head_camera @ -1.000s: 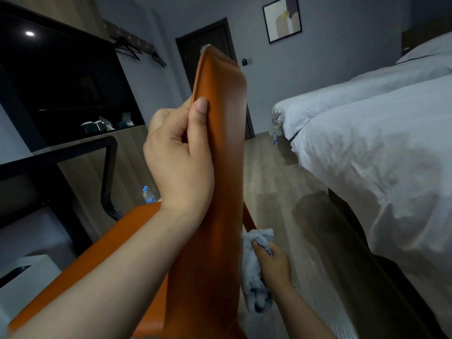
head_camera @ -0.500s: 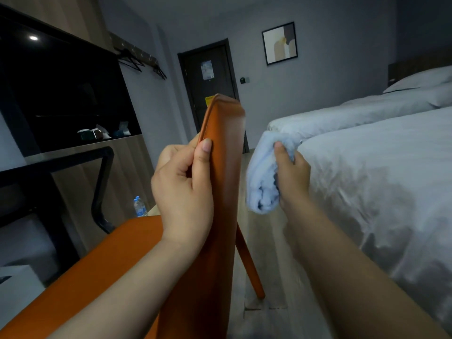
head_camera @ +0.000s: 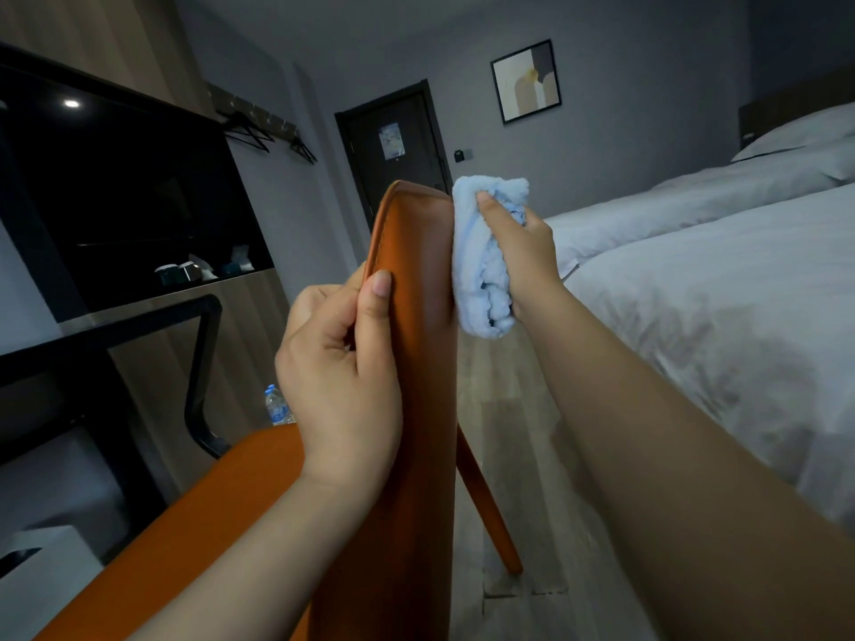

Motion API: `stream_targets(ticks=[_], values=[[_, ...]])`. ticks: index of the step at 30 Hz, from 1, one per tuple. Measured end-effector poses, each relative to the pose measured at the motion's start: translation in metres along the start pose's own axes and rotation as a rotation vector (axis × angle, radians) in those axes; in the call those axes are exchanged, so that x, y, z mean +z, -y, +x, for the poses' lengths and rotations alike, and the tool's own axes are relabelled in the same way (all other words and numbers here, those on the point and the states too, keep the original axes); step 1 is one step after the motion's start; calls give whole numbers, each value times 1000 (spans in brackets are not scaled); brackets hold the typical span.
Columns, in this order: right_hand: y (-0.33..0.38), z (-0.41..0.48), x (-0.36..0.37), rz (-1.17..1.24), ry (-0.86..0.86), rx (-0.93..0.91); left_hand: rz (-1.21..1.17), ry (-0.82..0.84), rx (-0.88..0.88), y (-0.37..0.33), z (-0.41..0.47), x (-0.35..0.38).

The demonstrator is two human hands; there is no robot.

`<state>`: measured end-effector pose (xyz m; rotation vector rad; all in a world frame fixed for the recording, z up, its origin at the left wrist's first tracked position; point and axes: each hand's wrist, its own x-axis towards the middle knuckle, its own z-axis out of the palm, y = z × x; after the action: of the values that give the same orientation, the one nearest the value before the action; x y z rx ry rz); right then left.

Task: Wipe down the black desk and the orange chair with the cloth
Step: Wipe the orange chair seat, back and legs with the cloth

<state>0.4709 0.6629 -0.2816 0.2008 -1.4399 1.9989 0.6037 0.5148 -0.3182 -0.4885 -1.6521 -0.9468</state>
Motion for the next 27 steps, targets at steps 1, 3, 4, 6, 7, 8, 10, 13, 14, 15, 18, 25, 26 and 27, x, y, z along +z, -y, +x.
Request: stream_targets(ticks=[1,3,4,6,7,8,10,13,14,15,18,25,26,27], values=[[-2,1,0,-3,-1,5,-5,-1,1,1,0,1],[-8,2,0,7,5,28,-11,-2,-2,1,0,1],[-11,2,1,14,7,48,-9,1,-2,2,0,0],[-19,-1,0,18,3,83,-3,12,3,2,0,1],[-23,-3,0,19,2,100,2,12,6,2,0,1],[-26,-5,0,28,4,121,8,11,9,1,0,1],[-33,-9,-1,61,14,156,18,11,14,2,0,1],[-47,-17,-7,-2,45,145,23,8,7,3,-2,1],[-54,-19,-8,-10,56,145,24,5,5,3,-2,1],[-61,-23,-10,-8,71,158,27,2,5,3,-2,1],[-88,-36,-11,-17,103,221,30,3,15,2,-3,2],[-155,-76,-18,-34,134,386,45,2,46,2,-2,3],[-162,-80,-19,-35,136,397,49,-2,50,3,-2,4],[-169,-84,-20,-37,137,405,51,-4,54,3,-2,4]])
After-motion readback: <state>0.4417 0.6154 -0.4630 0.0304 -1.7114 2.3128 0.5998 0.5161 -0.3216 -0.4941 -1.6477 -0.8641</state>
